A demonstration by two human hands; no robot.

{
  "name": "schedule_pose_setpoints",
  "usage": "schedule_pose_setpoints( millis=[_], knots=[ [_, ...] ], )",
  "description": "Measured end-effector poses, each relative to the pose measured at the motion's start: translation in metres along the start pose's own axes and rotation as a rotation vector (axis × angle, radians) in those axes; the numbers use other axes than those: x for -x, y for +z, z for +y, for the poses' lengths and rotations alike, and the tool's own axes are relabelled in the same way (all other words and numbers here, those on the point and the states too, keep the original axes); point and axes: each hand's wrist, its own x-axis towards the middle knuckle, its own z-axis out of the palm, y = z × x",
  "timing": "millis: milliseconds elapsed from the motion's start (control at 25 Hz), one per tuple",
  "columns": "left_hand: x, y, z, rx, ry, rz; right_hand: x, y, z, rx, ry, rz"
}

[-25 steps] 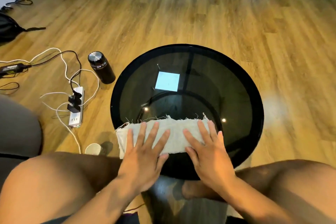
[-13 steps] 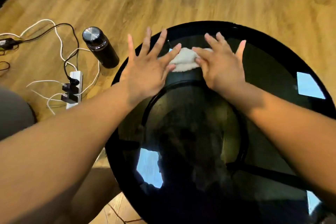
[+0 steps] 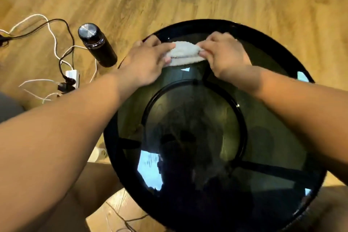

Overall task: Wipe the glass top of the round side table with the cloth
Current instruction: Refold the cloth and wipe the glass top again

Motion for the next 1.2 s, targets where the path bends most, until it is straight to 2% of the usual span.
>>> schedule_pose_setpoints(
  millis=[80,200,280,400,520,640,760,840,1000,1200],
  knots=[
    [0.052,0.007,0.024,-0.069,0.074,0.009,0.068,-0.008,-0.010,-0.027,-0.046,0.005],
    [0.120,0.019,0.063,-0.064,0.175,0.071,0.151,-0.026,-0.023,-0.118,0.028,-0.042],
    [0.166,0.023,0.083,-0.017,0.224,0.028,0.211,-0.035,-0.042,-0.148,0.042,-0.088],
    [0.229,0.026,0.106,-0.045,0.395,-0.039,0.303,-0.052,-0.059,-0.131,-0.050,-0.135],
    [0.258,0.033,0.118,-0.049,0.512,-0.107,0.341,-0.059,-0.065,-0.092,-0.091,-0.174],
    [0.225,0.038,0.117,-0.153,0.531,0.027,0.315,-0.051,-0.048,0.042,-0.114,-0.099],
    [0.154,0.039,0.119,-0.177,0.422,0.138,0.247,-0.046,-0.010,0.104,0.037,0.026],
    [0.100,0.037,0.120,-0.185,0.370,0.164,0.193,-0.043,0.014,0.176,0.128,0.025],
    [0.004,0.030,0.114,-0.204,0.257,0.263,0.097,-0.038,0.054,0.157,0.238,0.053],
    [-0.096,0.027,0.114,-0.154,0.075,0.273,-0.001,-0.029,0.099,0.129,0.331,0.055]
  ],
)
